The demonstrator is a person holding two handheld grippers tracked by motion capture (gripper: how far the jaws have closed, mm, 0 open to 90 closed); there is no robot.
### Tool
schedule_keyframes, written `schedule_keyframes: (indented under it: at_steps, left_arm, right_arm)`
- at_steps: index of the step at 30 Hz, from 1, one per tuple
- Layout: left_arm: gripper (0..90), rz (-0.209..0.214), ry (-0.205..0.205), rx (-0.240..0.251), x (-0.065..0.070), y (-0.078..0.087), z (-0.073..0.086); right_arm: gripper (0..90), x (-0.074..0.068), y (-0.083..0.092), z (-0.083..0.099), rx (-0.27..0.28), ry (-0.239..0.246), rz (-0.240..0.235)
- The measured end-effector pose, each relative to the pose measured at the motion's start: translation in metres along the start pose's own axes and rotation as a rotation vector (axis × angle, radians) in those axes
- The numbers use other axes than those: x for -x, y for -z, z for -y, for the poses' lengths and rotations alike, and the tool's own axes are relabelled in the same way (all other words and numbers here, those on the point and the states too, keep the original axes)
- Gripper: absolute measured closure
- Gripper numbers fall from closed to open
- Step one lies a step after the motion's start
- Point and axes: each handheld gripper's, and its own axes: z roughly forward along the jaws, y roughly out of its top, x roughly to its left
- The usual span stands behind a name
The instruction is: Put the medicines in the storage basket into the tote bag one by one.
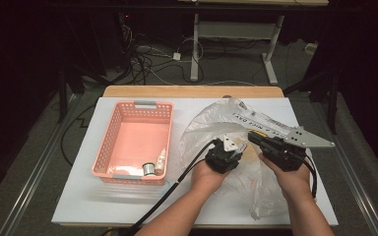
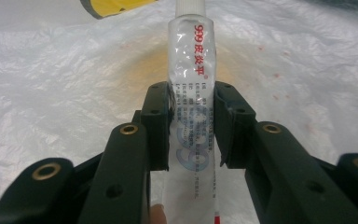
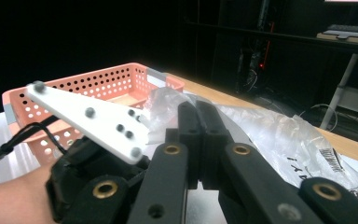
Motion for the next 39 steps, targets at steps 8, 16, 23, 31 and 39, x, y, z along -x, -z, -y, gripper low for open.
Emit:
schedule_keyframes:
  at_steps: [8,16,23,31,39]
  left_arm:
    - [67.3,-0.014,0.009,-0.004,0.000,-0.017,0.002]
    - [67.4,-0.031,0.014,-0.022,0.001,-0.029,0.002]
    - [67.2,-0.041,0.016,-0.034,0.002,-0.036,0.000]
    - [57.3,-0.006,-0.009,-0.024,0.005,-0.031,0.000]
    - [49.0,0.042,-0.019,-0.001,0.011,-0.012,0.007]
  right_arm:
    - [90.0,0.004,-0.001,0.003,-0.002,-0.012,0.008]
    - [90.0,0.006,0.000,0.003,0.002,-0.015,0.009]
    - [90.0,0.008,0.001,0.004,0.000,-0.021,0.012]
    - [90.0,0.008,0.000,0.005,-0.004,-0.018,0.010]
    - [90.0,0.007,0.000,0.005,-0.009,-0.018,0.010]
